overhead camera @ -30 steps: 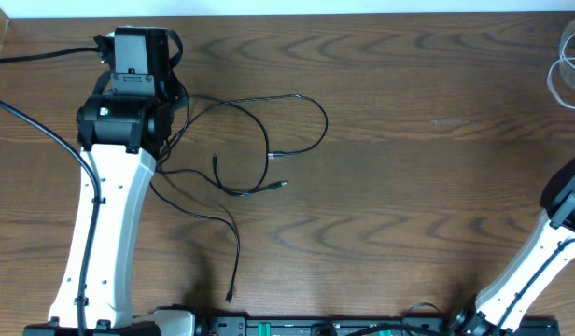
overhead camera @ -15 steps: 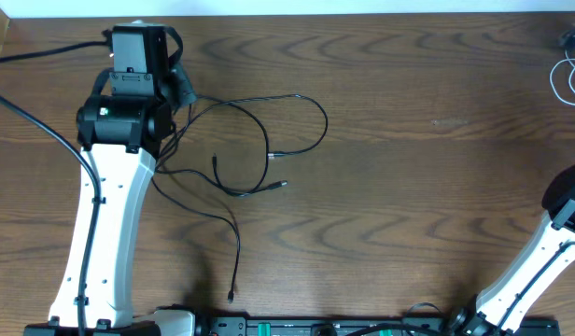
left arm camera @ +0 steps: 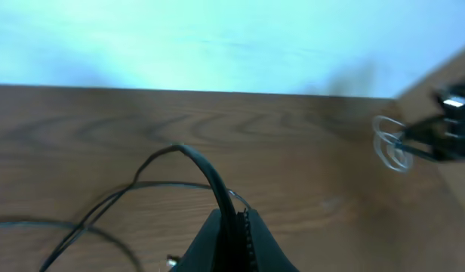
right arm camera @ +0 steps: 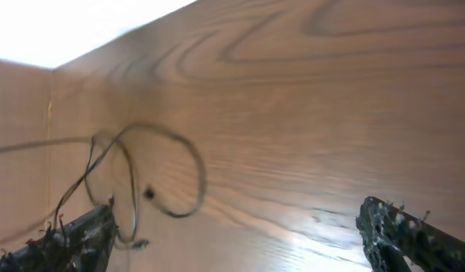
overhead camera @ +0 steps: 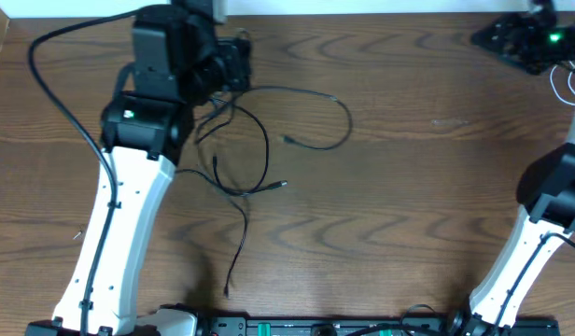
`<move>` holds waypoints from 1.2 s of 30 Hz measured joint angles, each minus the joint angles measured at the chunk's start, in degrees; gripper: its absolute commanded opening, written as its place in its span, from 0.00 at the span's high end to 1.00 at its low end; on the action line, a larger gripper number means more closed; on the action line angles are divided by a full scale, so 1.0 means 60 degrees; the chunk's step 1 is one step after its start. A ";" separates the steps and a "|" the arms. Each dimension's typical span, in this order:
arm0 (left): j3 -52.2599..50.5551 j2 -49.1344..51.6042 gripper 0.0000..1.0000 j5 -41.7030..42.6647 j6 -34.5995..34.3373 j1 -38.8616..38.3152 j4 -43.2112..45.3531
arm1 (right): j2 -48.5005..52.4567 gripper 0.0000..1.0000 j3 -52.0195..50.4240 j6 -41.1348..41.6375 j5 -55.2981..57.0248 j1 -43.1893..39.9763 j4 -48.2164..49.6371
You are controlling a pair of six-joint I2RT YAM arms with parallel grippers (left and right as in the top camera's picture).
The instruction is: Untangle cables
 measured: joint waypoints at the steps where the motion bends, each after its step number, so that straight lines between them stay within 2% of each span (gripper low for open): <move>1: 0.0124 0.0000 0.92 0.0029 0.0004 -0.0182 0.0000 | 0.0000 0.01 0.0000 -0.0109 -0.0033 0.0117 -0.0033; 8: 0.1366 -0.0036 0.92 0.0073 0.0025 -0.1118 0.0055 | -0.0022 0.01 0.0000 -0.0732 -0.0226 0.0729 -0.0146; 13: 0.1537 -0.0124 0.92 0.0149 -0.0011 -0.1490 0.0382 | -0.0310 0.01 -0.0004 -0.1483 -0.0597 0.0925 -0.0222; 24: 0.1537 -0.0120 0.92 0.0474 -0.0845 -0.1501 0.1475 | -0.1315 0.02 -0.0004 -0.2594 -0.0976 0.2229 -0.0415; 36: 0.1537 -0.0120 0.92 0.0554 -0.1337 -0.1501 0.1938 | -0.1315 0.02 -0.0018 -0.2608 0.0302 0.4025 -0.0433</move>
